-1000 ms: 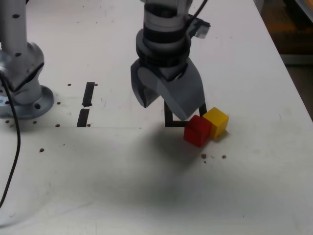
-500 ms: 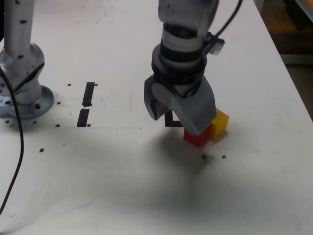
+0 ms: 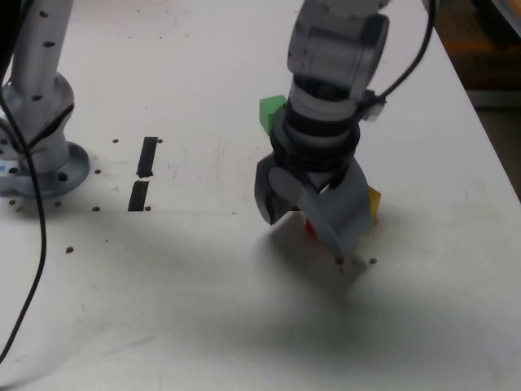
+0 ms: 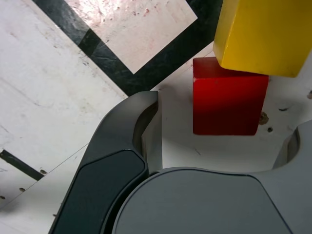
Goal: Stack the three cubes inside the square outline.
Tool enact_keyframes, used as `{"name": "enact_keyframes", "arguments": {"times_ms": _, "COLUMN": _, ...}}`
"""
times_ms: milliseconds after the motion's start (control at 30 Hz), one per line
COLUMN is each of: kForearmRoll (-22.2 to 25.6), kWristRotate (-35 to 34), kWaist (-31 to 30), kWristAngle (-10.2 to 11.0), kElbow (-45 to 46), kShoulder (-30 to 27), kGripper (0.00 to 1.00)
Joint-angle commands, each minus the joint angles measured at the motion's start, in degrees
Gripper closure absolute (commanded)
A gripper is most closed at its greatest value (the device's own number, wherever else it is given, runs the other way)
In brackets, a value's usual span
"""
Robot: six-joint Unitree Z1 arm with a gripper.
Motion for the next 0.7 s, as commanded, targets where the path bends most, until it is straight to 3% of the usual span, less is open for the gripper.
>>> {"name": "enact_keyframes", "arguments": {"times_ms": 0, "kForearmRoll": -0.19, "kWristRotate": -0.08, "kWaist": -0.11, "kWristAngle": -0.21, "kElbow": -0.13, "kShoulder": 0.63, "kGripper": 0.09}}
{"name": "enact_keyframes", "arguments": {"times_ms": 400, "kForearmRoll": -0.58, "kWristRotate": -0.4, "kWaist": -0.17, "kWristAngle": -1.22, "kElbow": -0.05, "kShoulder": 2.3, "kGripper": 0.17}}
{"name": "enact_keyframes", "arguments": {"times_ms": 667, "kForearmRoll": -0.49, "kWristRotate": -1.18, "kWaist": -0.4, "kWristAngle": -1.23, "kElbow": -0.64, "kShoulder": 3.69, "kGripper": 0.29}}
